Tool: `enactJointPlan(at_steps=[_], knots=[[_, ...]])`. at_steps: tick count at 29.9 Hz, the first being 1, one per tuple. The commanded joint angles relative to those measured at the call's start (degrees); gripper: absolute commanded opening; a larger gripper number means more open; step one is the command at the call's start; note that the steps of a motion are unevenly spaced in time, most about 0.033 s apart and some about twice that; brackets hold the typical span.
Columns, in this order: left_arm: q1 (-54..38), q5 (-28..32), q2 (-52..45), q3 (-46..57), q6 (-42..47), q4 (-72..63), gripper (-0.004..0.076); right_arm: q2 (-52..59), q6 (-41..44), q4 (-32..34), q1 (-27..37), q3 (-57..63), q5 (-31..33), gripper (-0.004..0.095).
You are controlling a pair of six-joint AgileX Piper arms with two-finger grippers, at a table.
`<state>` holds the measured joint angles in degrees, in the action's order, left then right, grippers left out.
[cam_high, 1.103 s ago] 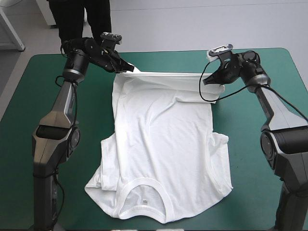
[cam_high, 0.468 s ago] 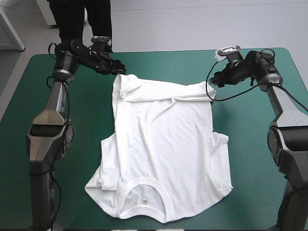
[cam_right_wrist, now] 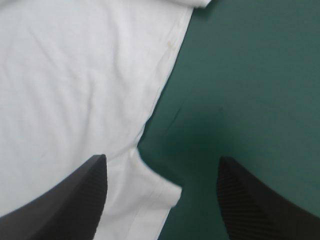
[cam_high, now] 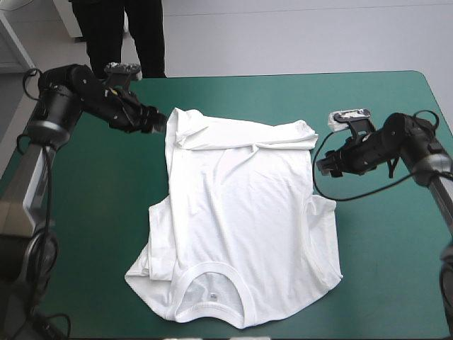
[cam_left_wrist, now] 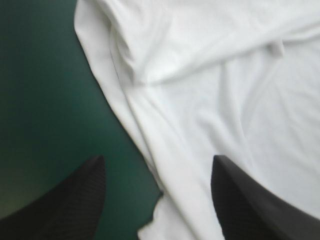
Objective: Fold the cloth
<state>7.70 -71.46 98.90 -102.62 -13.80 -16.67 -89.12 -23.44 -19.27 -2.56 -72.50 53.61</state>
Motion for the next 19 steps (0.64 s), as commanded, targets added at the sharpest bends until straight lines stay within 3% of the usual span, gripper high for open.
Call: enactJointPlan(at_steps=[1, 6, 11, 16, 19], knots=[[4.22, -2.46, -14.43, 10.50, 0.11, 4.36, 0.0442, 11.18, 0.37, -2.03, -0.42, 5.03, -2.32, 0.0605], [8.12, -2.46, -28.65, 27.27, 3.13, 8.46, 0.0442, 20.55, 4.94, -0.30, -4.70, 11.63, -1.08, 0.0604], [8.22, -2.46, -38.85, 41.74, 4.89, 8.88, 0.0443, 24.25, 10.14, 2.99, -8.72, 15.27, 5.03, 0.0585], [8.22, -2.36, -40.71, 50.84, 5.47, 6.74, 0.0442, 25.27, 13.97, 10.68, -11.23, 15.92, 10.17, 0.0562], [8.22, -2.36, -40.05, 52.83, 5.34, 5.16, 0.0442, 25.67, 14.35, 12.02, -11.62, 15.92, 14.73, 0.0562]])
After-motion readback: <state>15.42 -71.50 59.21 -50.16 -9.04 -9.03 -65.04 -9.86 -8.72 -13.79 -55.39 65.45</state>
